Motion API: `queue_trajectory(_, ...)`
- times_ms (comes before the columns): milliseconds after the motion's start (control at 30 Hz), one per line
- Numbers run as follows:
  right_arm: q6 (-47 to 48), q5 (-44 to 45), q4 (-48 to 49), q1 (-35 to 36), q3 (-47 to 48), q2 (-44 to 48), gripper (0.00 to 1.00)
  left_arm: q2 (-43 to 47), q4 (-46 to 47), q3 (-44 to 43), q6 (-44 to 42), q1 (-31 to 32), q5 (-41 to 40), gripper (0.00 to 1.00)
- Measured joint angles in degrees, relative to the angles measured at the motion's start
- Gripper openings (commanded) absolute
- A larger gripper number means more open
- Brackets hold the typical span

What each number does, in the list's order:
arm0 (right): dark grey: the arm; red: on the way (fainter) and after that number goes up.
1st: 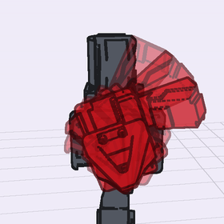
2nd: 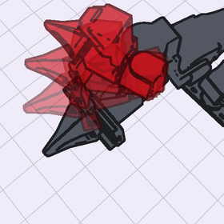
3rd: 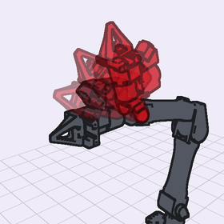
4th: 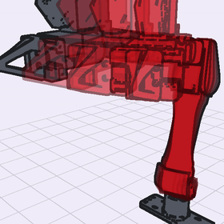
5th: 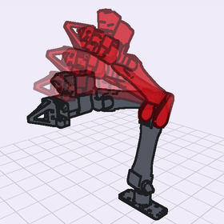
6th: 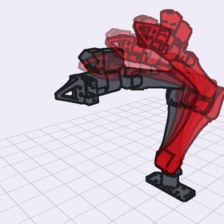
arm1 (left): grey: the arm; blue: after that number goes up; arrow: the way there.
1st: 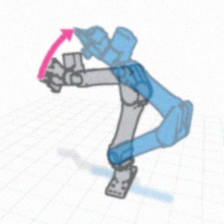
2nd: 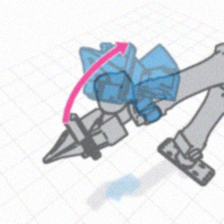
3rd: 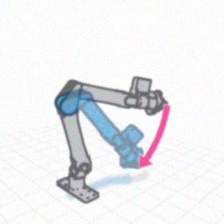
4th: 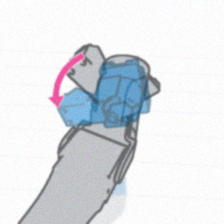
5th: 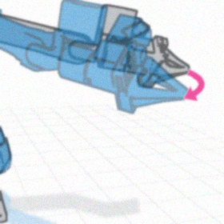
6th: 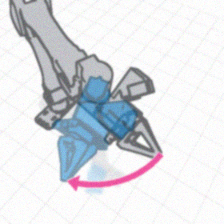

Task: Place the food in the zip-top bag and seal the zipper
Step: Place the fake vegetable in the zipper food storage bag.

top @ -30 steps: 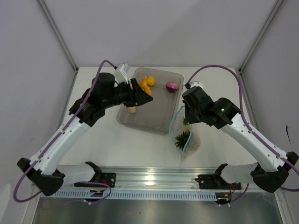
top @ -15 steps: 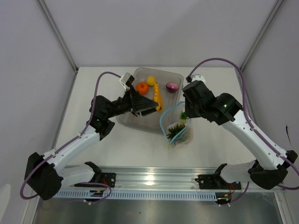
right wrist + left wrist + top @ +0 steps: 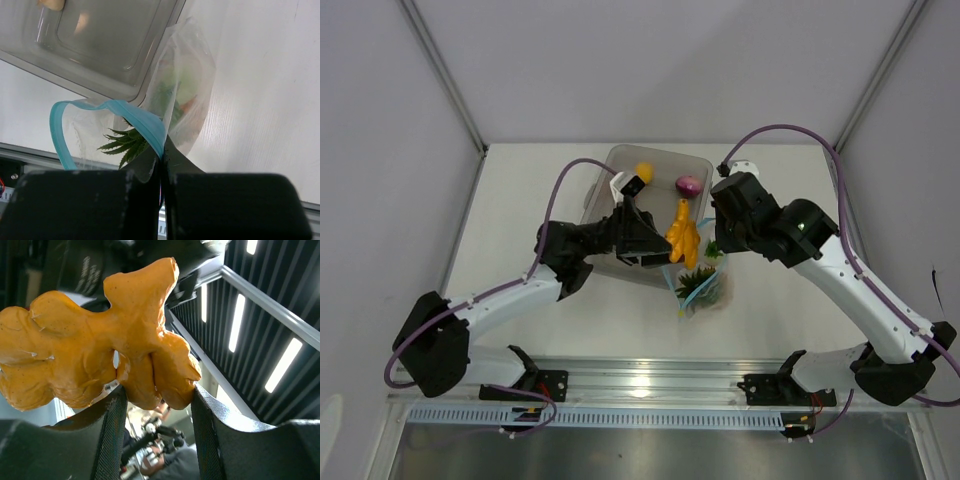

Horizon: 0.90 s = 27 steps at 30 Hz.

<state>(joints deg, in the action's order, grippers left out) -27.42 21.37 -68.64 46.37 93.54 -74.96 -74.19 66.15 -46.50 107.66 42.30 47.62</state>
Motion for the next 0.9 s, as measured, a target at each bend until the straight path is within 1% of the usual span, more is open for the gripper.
queue_trajectory(167, 0.0, -0.26, 0.02, -0.11, 0.0, 0.0, 0.0, -3.45, 2.47, 0.68, 1.42, 1.95, 2.12, 0.11)
queue_trajectory(433, 0.02, -0.85, 0.0, -0.11, 0.7, 0.02, 0.0, -9.4, 2.69, 2.67, 2.34, 3.17, 3.89, 0.08)
queue_trajectory(667, 0.04, -0.85, 0.11, -0.11, 1.86, 1.16, 0.0, -9.7, 2.58, 3.41, -0.35, 3.23, 5.18, 0.07)
queue_trajectory(900, 0.04, -1.03, 0.15, -0.13, 1.86, 1.42, 0.0, -9.84, 0.81, 3.37, -4.04, 4.33, 5.6, 0.11)
